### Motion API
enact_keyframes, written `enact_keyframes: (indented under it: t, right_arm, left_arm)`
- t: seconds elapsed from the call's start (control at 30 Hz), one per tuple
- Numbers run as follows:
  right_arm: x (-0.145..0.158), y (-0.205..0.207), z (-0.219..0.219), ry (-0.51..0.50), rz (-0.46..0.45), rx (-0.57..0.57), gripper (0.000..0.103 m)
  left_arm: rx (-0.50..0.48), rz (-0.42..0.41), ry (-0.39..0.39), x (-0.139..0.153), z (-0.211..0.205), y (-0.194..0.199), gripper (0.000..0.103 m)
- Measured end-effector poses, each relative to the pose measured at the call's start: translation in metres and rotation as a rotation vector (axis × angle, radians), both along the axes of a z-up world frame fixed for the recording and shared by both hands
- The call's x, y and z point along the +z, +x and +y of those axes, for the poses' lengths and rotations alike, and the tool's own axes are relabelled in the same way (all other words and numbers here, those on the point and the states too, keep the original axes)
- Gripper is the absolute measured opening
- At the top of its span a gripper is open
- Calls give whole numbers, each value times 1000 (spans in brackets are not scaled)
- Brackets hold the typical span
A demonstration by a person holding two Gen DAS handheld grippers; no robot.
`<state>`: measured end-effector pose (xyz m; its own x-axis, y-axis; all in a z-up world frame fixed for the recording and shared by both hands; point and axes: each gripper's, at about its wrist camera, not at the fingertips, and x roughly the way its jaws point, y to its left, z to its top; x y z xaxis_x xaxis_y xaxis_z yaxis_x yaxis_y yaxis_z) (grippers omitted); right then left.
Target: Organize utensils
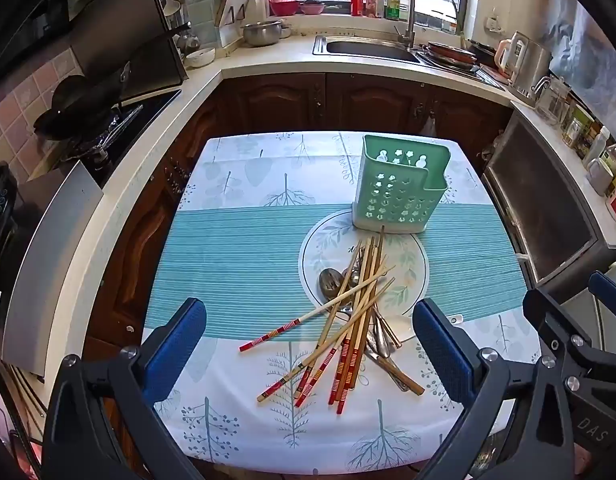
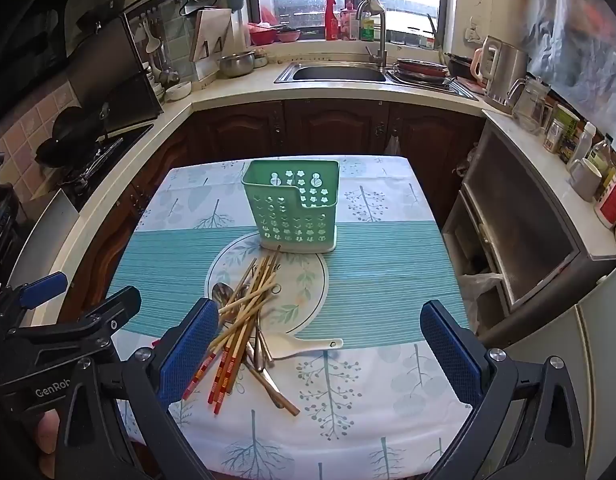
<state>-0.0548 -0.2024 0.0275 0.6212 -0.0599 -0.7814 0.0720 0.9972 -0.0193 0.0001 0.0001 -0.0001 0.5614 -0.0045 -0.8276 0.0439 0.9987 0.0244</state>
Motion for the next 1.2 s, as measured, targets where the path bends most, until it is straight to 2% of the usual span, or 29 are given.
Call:
enact_keyframes:
  t: [0.43, 1.2]
  right_arm:
    - [5, 2, 10, -4, 11, 33, 103]
    - [3, 8, 16, -9, 6, 41, 103]
  left_arm:
    - [2, -13, -10, -4, 10, -11, 102]
    - [29, 0, -3, -3, 11, 1, 102]
